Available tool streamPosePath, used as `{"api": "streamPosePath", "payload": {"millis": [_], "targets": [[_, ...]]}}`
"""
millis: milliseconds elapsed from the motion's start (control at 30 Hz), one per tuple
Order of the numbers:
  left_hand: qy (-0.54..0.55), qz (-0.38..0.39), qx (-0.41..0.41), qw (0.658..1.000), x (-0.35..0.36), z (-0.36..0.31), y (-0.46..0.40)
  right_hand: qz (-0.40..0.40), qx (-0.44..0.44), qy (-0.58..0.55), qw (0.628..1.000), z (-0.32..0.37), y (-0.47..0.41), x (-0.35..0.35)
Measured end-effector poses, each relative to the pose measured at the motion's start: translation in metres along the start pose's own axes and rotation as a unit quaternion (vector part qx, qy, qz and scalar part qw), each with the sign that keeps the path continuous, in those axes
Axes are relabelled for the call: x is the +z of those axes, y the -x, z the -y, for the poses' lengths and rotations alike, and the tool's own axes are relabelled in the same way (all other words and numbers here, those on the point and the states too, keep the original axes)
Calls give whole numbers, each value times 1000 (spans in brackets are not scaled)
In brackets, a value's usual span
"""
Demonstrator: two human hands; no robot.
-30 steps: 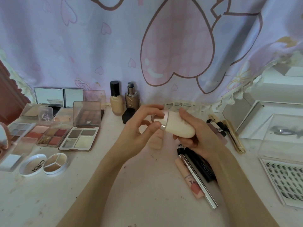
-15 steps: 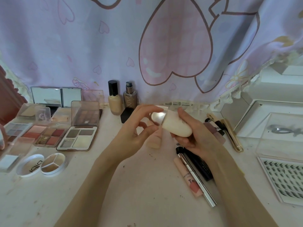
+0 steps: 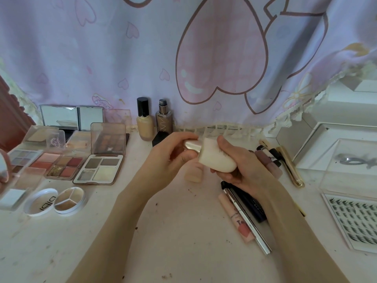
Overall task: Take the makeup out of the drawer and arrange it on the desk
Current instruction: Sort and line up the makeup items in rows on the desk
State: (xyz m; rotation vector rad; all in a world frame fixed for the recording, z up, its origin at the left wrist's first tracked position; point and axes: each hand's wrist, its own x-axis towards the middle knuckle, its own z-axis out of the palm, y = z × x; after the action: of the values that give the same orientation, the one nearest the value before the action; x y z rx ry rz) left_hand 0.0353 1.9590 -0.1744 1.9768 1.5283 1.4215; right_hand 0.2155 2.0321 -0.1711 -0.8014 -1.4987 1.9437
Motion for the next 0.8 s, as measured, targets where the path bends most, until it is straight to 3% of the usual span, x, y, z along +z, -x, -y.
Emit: {"api": "streamPosePath", "payload": {"millis": [133, 233, 367, 467, 633, 800], "targets": [[-77, -74, -18, 994, 1, 2, 0, -14, 1, 38, 999, 0, 2, 7], [-58, -125, -5, 990, -2, 1, -2, -8, -14, 58, 998, -1, 2, 9], [11, -176, -116, 977, 0, 1, -4, -18, -26, 64, 997, -3, 1, 10], [65, -235, -195, 950, -5, 5, -6, -83, -55, 56, 993, -2, -1, 8], [1, -223, -188, 956, -13, 15, -4, -183, -87, -29, 979, 8, -16, 1], [-11, -229, -210, 950, -17, 22, -4, -170, -84, 179, 965, 23, -53, 7]]}}
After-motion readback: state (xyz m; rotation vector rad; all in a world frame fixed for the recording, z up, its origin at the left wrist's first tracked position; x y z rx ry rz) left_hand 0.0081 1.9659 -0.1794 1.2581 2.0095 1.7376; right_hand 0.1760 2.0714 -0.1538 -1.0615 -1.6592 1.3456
